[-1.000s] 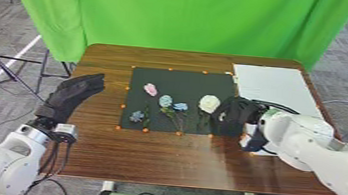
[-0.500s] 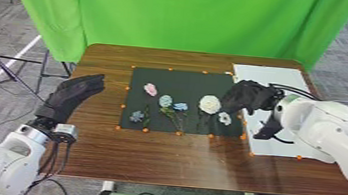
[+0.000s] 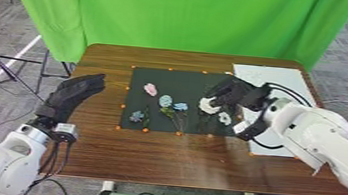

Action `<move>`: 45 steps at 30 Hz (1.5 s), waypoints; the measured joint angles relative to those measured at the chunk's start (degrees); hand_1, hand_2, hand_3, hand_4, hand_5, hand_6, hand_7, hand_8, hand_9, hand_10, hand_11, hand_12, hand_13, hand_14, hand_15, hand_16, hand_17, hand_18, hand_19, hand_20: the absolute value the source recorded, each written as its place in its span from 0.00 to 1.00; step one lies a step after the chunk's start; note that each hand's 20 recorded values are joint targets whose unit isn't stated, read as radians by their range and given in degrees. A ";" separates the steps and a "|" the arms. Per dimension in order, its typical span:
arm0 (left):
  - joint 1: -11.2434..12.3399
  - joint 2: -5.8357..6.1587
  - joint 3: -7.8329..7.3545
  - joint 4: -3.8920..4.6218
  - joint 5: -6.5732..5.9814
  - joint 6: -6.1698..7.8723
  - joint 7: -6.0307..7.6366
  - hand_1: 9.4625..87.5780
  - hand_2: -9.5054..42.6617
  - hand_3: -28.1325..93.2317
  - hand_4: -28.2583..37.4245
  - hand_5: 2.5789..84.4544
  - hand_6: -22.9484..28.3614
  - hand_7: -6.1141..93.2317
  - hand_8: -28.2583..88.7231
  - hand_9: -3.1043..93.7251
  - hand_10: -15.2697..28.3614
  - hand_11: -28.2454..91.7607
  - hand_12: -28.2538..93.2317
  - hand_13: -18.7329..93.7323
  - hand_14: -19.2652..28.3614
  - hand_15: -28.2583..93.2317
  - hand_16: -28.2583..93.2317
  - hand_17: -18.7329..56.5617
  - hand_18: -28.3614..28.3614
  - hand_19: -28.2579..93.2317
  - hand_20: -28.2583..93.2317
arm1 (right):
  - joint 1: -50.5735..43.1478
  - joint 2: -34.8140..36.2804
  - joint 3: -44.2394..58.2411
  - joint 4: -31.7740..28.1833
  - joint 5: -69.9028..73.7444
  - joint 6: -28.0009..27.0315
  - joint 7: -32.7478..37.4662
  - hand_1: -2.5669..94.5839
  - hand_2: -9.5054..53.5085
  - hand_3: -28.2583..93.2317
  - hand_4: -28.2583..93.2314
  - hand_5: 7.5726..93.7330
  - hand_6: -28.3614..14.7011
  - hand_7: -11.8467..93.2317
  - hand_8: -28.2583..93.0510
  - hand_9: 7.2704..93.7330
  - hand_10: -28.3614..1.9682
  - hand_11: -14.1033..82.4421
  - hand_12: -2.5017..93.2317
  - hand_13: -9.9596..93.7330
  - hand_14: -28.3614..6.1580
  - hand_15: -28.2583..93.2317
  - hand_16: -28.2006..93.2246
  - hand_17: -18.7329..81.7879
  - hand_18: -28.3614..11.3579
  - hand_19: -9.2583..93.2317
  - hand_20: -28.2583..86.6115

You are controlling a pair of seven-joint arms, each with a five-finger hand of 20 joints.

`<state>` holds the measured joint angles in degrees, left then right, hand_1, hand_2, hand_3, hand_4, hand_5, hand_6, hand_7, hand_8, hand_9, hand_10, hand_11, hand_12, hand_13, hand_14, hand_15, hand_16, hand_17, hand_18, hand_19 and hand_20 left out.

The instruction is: Arrange flowers

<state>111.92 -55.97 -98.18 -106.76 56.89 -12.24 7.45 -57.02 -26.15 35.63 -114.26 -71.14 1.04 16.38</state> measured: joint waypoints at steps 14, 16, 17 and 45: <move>-0.36 -0.02 0.17 0.01 0.01 0.01 0.04 0.28 0.00 0.71 0.23 0.48 0.43 0.19 0.18 0.42 0.65 0.34 0.34 0.43 0.74 0.31 0.25 0.27 0.69 0.27 0.34 | 2.87 -5.37 -3.64 1.90 -0.58 -9.35 1.33 0.45 0.20 0.76 0.12 0.56 0.56 0.18 0.17 0.59 0.50 0.22 0.12 0.81 0.48 0.84 0.50 0.49 0.08 0.77 0.77; -0.36 -0.04 0.17 0.01 0.01 0.01 0.04 0.28 0.00 0.71 0.23 0.48 0.43 0.19 0.18 0.42 0.65 0.34 0.34 0.43 0.74 0.31 0.25 0.27 0.69 0.27 0.34 | 2.06 -5.89 -2.97 2.46 -0.49 -10.39 1.85 0.44 0.20 0.76 0.12 0.55 0.56 0.17 0.17 0.58 0.50 0.22 0.12 0.81 0.48 0.84 0.50 0.49 0.08 0.77 0.77; -0.36 -0.04 0.17 0.01 0.01 0.01 0.04 0.28 0.00 0.71 0.23 0.48 0.44 0.19 0.18 0.42 0.65 0.34 0.34 0.43 0.74 0.31 0.25 0.27 0.69 0.27 0.34 | 1.47 -6.14 -2.51 2.73 -0.44 -10.80 2.11 0.44 0.20 0.76 0.12 0.55 0.56 0.17 0.17 0.58 0.50 0.22 0.12 0.81 0.48 0.84 0.50 0.49 0.07 0.77 0.77; -0.17 -0.05 0.08 0.05 0.00 0.00 -0.13 0.28 0.00 0.71 0.23 0.48 0.43 0.20 0.18 0.42 0.65 0.34 0.34 0.43 0.74 0.31 0.25 0.27 0.69 0.27 0.34 | -10.27 -5.06 9.04 2.56 5.33 -12.91 5.30 0.40 0.14 0.76 0.13 0.58 0.57 0.18 0.17 0.60 0.48 0.23 0.14 0.80 0.45 0.85 0.49 0.48 0.05 0.78 0.78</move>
<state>111.75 -56.03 -98.10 -106.71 56.89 -12.25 7.32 -67.29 -31.22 44.67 -111.71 -65.81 -11.88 21.68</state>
